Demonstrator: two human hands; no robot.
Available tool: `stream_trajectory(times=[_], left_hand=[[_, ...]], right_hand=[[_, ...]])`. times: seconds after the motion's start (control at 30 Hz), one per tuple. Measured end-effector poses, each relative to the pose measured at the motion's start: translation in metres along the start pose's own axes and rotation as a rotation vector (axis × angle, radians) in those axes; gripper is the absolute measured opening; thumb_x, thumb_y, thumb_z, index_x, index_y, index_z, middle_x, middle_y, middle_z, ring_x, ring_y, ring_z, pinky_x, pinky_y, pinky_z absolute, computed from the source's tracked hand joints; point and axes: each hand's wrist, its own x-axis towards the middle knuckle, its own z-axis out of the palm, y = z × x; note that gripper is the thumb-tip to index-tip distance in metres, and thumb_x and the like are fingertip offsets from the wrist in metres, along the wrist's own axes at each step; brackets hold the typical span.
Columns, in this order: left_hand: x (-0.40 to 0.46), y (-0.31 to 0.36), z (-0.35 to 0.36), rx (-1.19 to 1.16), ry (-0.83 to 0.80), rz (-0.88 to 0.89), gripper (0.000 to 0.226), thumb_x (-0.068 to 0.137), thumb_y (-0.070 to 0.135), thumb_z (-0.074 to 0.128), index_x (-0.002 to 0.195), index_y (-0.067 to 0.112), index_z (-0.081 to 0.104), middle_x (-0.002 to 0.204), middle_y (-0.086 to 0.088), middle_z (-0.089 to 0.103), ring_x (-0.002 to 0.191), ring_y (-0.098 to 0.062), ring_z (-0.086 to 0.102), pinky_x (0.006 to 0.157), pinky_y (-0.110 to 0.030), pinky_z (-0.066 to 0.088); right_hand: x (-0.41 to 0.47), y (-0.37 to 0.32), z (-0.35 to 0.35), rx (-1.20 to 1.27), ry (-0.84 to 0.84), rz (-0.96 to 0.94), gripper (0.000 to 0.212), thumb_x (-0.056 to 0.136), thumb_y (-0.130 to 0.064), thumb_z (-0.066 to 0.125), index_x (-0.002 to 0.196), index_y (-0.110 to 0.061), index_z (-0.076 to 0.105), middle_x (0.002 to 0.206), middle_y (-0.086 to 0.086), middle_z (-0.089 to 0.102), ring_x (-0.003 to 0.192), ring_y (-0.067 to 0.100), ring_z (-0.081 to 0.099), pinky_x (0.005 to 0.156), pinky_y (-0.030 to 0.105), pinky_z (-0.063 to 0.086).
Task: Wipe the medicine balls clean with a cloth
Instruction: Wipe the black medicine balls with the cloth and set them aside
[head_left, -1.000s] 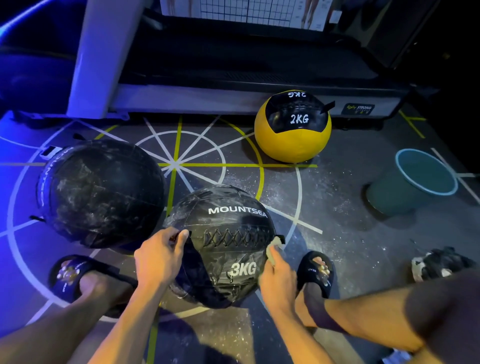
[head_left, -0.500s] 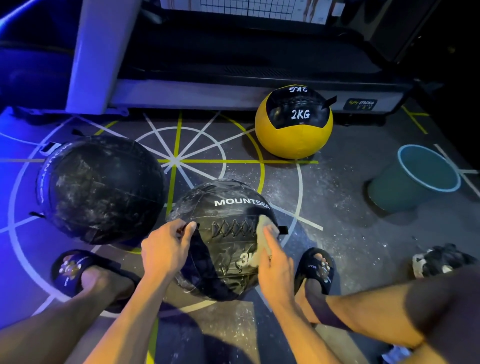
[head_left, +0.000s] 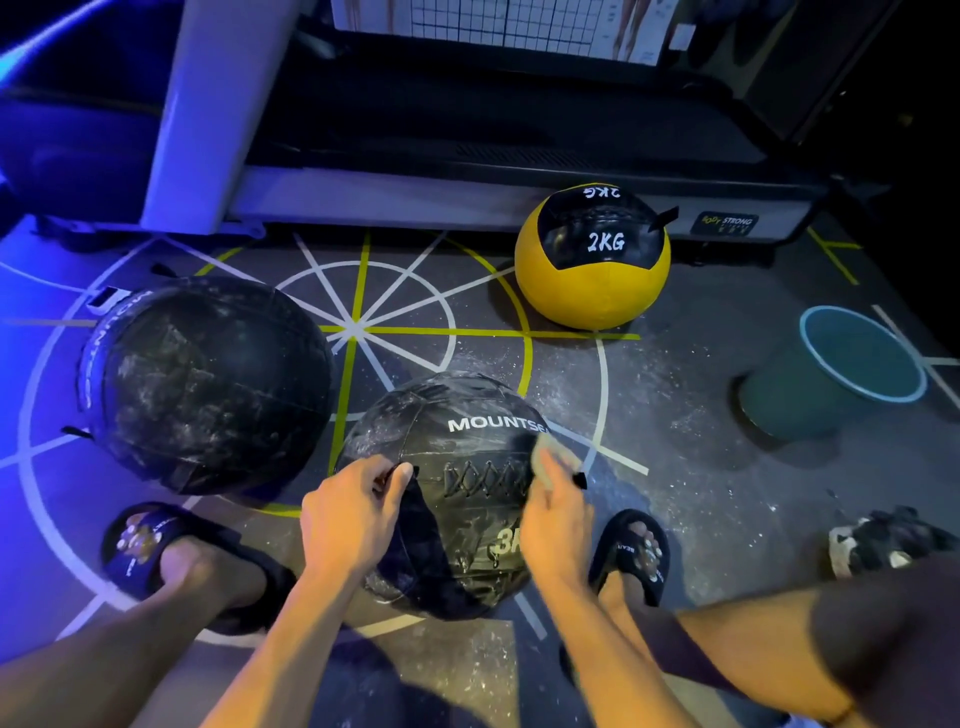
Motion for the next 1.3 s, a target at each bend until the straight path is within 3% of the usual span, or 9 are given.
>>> stream_trajectory(times=[0.1,0.2,0.33,0.47,0.63,0.8,0.93,1.17,1.3], left_hand=[[-0.001,-0.001,0.001,0.012,0.005,0.014,0.042,0.1,0.058,0.047,0.077,0.026,0.06,0.07,0.008,0.059,0.074,-0.023,0.063,0.059,-0.033,0.036],[0.0,-0.003,-0.001,0.011,0.0,0.007,0.041,0.1,0.061,0.046,0.078,0.029,0.06,0.071,0.008,0.06,0.075,-0.022,0.064,0.059,-0.033,0.036],[-0.003,-0.005,0.0,0.005,0.015,-0.003,0.041,0.1,0.06,0.047,0.081,0.028,0.063,0.071,0.007,0.061,0.074,-0.023,0.065,0.059,-0.034,0.038],[-0.004,-0.002,0.0,0.004,0.006,-0.01,0.039,0.1,0.059,0.047,0.082,0.029,0.063,0.071,0.008,0.06,0.075,-0.021,0.064,0.059,-0.033,0.036],[-0.003,0.003,0.003,0.035,0.007,0.019,0.041,0.101,0.059,0.047,0.079,0.028,0.062,0.071,0.007,0.059,0.072,-0.019,0.061,0.055,-0.033,0.035],[0.001,-0.006,-0.002,0.015,-0.008,-0.009,0.04,0.101,0.059,0.048,0.079,0.028,0.06,0.073,0.007,0.059,0.078,-0.021,0.064,0.062,-0.035,0.04],[-0.002,0.0,0.001,0.038,0.0,0.038,0.044,0.1,0.062,0.046,0.082,0.026,0.062,0.076,0.009,0.061,0.079,-0.019,0.064,0.057,-0.035,0.033],[-0.002,0.007,0.009,0.084,0.017,0.126,0.043,0.102,0.061,0.042,0.088,0.028,0.065,0.084,0.009,0.067,0.082,-0.017,0.067,0.055,-0.032,0.028],[-0.004,0.013,0.008,0.067,-0.024,0.095,0.048,0.101,0.066,0.039,0.085,0.025,0.059,0.082,0.009,0.061,0.083,-0.014,0.062,0.055,-0.033,0.026]], right_hand=[[-0.037,-0.023,0.02,-0.125,-0.213,-0.521,0.049,0.101,-0.012,0.04,0.147,-0.021,0.054,0.135,0.008,0.065,0.096,-0.001,0.064,0.085,0.027,0.06],[-0.02,-0.001,0.015,-0.316,-0.164,-0.837,0.05,0.1,-0.015,0.042,0.149,-0.021,0.05,0.152,0.0,0.051,0.143,0.01,0.044,0.122,0.036,0.032],[0.028,0.021,-0.021,-0.266,-0.03,-0.251,0.041,0.101,-0.005,0.051,0.135,-0.026,0.061,0.12,0.007,0.07,0.063,0.006,0.058,0.06,0.018,0.054],[0.049,0.025,-0.046,-0.053,0.18,0.146,0.045,0.102,-0.009,0.047,0.143,-0.025,0.058,0.115,0.013,0.071,0.078,0.026,0.059,0.076,0.039,0.052],[-0.007,-0.006,0.007,-0.087,-0.077,-0.225,0.05,0.104,-0.007,0.048,0.152,-0.023,0.047,0.151,0.005,0.051,0.138,0.012,0.049,0.112,0.009,0.032],[-0.012,0.008,0.012,-0.315,-0.233,-0.828,0.051,0.1,-0.01,0.042,0.15,-0.02,0.049,0.155,-0.002,0.046,0.145,0.007,0.04,0.122,0.031,0.032],[0.026,0.011,-0.024,-0.24,-0.128,-0.306,0.054,0.101,-0.003,0.049,0.151,-0.025,0.045,0.146,0.005,0.057,0.084,0.009,0.066,0.078,0.025,0.058],[-0.011,-0.016,0.017,-0.351,-0.325,-0.99,0.053,0.091,-0.005,0.045,0.141,-0.013,0.06,0.145,0.004,0.057,0.137,0.014,0.051,0.118,0.034,0.034],[0.036,-0.021,-0.014,-0.354,-0.199,-0.531,0.055,0.098,-0.003,0.053,0.149,-0.023,0.05,0.153,0.0,0.047,0.125,0.023,0.064,0.108,0.034,0.05]])
